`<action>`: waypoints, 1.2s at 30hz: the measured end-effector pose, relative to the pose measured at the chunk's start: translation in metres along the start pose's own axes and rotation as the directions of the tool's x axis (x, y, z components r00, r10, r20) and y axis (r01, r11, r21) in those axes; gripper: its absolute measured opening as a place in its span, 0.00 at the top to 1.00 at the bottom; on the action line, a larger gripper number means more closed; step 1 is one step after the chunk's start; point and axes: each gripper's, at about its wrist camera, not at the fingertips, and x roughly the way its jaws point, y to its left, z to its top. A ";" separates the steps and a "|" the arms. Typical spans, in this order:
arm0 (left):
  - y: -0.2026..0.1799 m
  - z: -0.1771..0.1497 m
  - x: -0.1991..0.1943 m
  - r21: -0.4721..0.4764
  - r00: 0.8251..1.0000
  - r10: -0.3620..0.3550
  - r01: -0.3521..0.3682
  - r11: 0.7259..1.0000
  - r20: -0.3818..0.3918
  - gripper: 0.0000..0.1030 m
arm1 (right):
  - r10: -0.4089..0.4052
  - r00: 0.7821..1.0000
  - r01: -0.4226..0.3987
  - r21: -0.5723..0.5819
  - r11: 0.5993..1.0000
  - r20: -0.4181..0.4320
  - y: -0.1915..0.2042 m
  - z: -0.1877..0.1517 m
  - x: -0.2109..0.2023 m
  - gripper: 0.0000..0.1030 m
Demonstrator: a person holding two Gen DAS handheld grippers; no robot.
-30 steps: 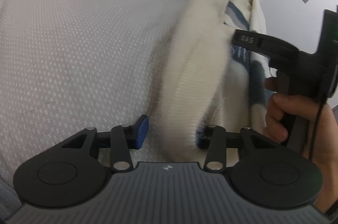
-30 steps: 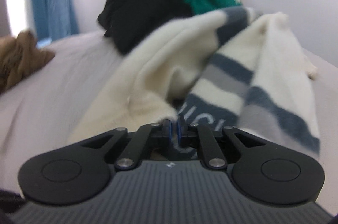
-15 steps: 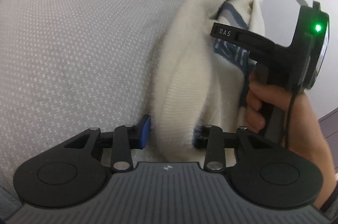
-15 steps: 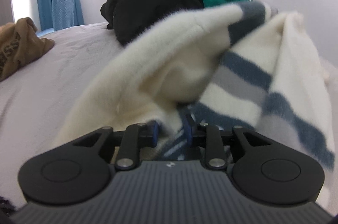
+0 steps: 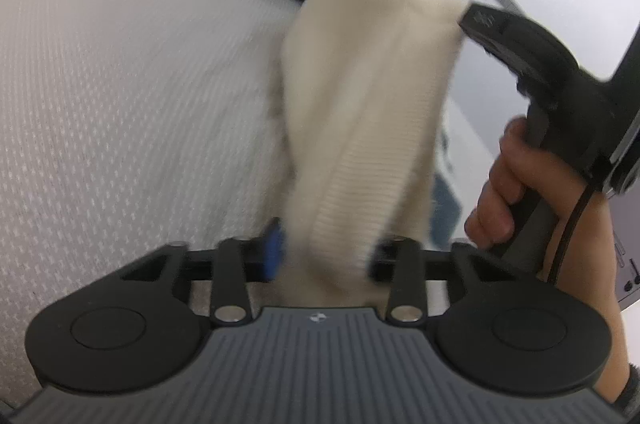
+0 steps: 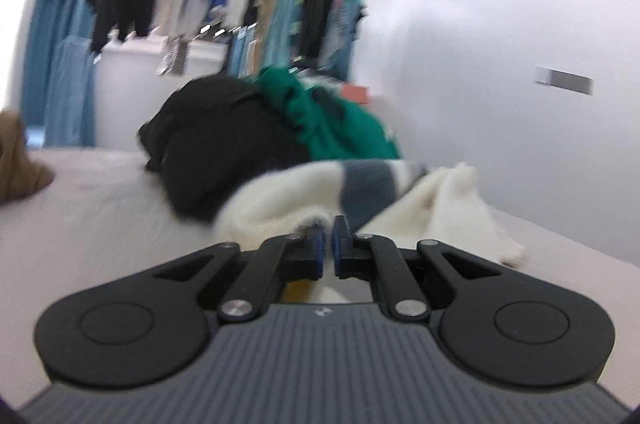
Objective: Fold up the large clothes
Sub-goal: 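Lift the sweater with both tools, pulling the grasped edges apart, then raise the sweater high with both tools and shake it out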
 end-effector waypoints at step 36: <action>-0.323 0.296 -0.343 0.353 0.736 -0.365 0.181 0.918 0.571 0.87 | -0.294 0.862 0.213 0.230 0.950 0.414 -0.095 0.331 -0.232 0.94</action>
